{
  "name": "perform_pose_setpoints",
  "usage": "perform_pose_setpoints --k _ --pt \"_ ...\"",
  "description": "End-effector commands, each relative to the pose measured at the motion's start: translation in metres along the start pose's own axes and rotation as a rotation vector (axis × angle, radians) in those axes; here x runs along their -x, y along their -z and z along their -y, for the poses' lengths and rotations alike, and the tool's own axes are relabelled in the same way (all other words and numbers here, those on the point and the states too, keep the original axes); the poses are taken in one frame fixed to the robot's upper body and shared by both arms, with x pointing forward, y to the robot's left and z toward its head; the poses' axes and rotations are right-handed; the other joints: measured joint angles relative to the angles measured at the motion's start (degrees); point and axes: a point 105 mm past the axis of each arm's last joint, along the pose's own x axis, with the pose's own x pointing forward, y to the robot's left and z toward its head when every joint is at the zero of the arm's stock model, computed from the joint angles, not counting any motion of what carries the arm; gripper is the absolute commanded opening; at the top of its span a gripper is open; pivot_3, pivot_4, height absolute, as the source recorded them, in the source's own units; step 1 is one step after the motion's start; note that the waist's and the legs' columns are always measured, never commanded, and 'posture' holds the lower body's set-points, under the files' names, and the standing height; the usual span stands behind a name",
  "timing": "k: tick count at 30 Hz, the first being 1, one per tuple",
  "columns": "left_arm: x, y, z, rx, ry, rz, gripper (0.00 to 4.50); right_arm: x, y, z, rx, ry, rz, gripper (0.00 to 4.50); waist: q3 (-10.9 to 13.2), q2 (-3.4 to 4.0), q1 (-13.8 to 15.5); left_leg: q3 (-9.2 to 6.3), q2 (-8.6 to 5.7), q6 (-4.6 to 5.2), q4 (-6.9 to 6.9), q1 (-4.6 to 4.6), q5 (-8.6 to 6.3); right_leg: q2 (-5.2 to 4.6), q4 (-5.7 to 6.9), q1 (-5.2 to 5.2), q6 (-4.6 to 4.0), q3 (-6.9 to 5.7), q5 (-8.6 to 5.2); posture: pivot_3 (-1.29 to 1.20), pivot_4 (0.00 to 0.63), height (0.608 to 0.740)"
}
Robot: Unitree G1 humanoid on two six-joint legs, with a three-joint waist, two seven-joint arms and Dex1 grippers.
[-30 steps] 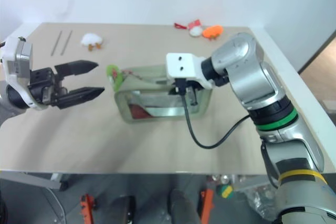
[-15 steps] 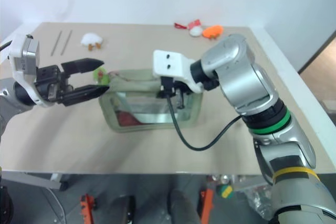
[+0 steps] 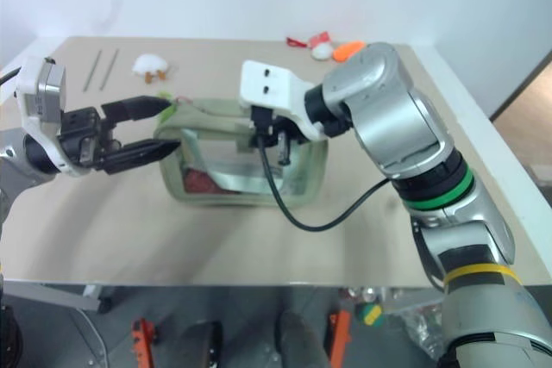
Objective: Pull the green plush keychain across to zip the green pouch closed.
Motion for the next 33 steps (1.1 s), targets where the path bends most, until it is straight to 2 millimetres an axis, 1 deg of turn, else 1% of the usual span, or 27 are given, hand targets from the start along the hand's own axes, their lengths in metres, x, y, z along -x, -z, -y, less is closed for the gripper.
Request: perform_pose_setpoints --k 1,9,15,16,17,20,21,24,25,27,28,29,31,33 --pt "-0.003 -0.010 0.003 -0.035 0.018 0.020 4.50 0.011 -0.015 0.001 0.049 0.039 0.027 0.02 0.00 0.00 0.01 0.00 0.00 0.00 0.00 0.00 0.00 0.00 0.00 0.00 0.00 0.00 0.00 0.00 0.150 0.740" --pt "-0.006 -0.009 0.002 -0.033 0.028 0.022 4.50 -0.012 -0.004 -0.019 0.016 -0.003 0.008 0.02 0.00 0.00 0.00 -0.03 0.00 0.00 -0.01 0.00 0.00 0.01 0.01 -0.01 -0.01 -0.01 -0.01 0.00 0.150 0.740" --pt "-0.005 -0.010 0.003 -0.033 0.027 0.020 4.50 -0.022 -0.002 -0.026 -0.015 -0.016 0.016 0.02 0.00 0.00 -0.05 -0.03 0.00 0.00 -0.01 0.01 0.00 0.02 0.01 -0.01 -0.02 -0.02 0.00 0.00 0.150 0.740" --pt "-0.005 -0.010 0.003 -0.034 0.027 0.019 4.50 -0.023 -0.002 -0.026 -0.017 -0.017 0.017 0.72 0.00 0.00 -0.04 -0.04 0.00 0.00 -0.01 0.01 0.00 0.02 0.01 -0.01 -0.02 -0.02 0.00 0.00 0.150 0.740" --pt "-0.005 -0.009 0.003 -0.033 0.028 0.018 4.50 -0.024 -0.001 -0.027 -0.021 -0.019 0.017 0.92 0.00 0.00 -0.03 -0.05 0.00 0.00 -0.01 0.01 0.00 0.02 0.02 -0.01 -0.02 -0.03 0.00 0.00 0.150 0.740" --pt "-0.004 -0.009 0.008 -0.037 0.046 -0.001 4.50 -0.020 -0.001 -0.026 -0.021 -0.031 0.034 1.98 0.00 0.00 -0.03 -0.04 0.00 0.00 0.00 0.01 0.00 0.01 0.02 0.00 -0.02 -0.02 0.00 0.00 0.150 0.740" --pt "-0.003 -0.010 0.009 -0.039 0.055 -0.008 4.50 -0.017 -0.002 -0.025 -0.019 -0.035 0.042 2.40 0.00 0.00 -0.03 -0.04 0.00 0.00 0.00 0.01 0.00 0.01 0.01 0.00 -0.02 -0.02 0.00 0.00 0.150 0.740" --pt "-0.002 -0.013 0.012 -0.041 0.083 -0.018 4.50 -0.008 -0.007 -0.021 -0.039 -0.047 0.071 3.46 0.00 0.00 -0.03 -0.05 0.00 0.00 0.00 0.00 0.00 0.01 0.01 0.00 -0.02 -0.03 0.00 0.00 0.150 0.740" --pt "-0.002 -0.014 0.013 -0.040 0.095 -0.020 4.50 -0.006 -0.008 -0.020 -0.052 -0.051 0.082 3.74 0.00 0.00 -0.03 -0.06 0.00 0.00 -0.01 0.00 0.00 0.02 0.01 -0.01 -0.02 -0.04 0.00 0.00 0.150 0.740" --pt "-0.003 -0.016 0.014 -0.043 0.114 -0.025 4.50 0.003 -0.012 -0.017 -0.113 -0.078 0.125 4.45 0.00 0.00 0.00 -0.06 0.00 0.00 -0.01 0.00 0.00 0.02 0.01 0.00 -0.03 -0.04 -0.01 0.00 0.150 0.740" --pt "-0.003 -0.016 0.014 -0.043 0.118 -0.026 4.50 0.005 -0.014 -0.016 -0.130 -0.086 0.137 4.48 0.00 0.00 0.00 -0.06 0.00 0.01 -0.01 0.00 0.00 0.01 0.01 0.00 -0.03 -0.04 -0.01 0.00 0.150 0.740" --pt "-0.004 -0.016 0.015 -0.043 0.125 -0.027 4.50 0.012 -0.016 -0.016 -0.142 -0.111 0.169 4.48 0.00 0.00 0.00 -0.06 0.00 0.01 0.00 0.00 0.00 0.01 0.01 0.00 -0.03 -0.04 -0.01 0.00 0.150 0.740" --pt "-0.006 -0.016 0.016 -0.036 0.148 -0.024 4.50 0.035 -0.019 -0.005 -0.172 -0.103 0.232 4.48 0.00 0.00 0.02 -0.06 0.00 0.00 0.00 -0.01 0.00 0.01 0.00 0.00 -0.03 -0.05 -0.01 0.00 0.150 0.740" --pt "-0.008 -0.015 0.017 -0.033 0.161 -0.024 4.50 0.051 -0.018 0.003 -0.196 -0.074 0.265 4.48 0.00 0.00 0.08 -0.06 0.00 0.00 0.00 -0.02 0.00 0.00 -0.02 0.00 -0.02 -0.06 -0.01 0.00 0.150 0.740"
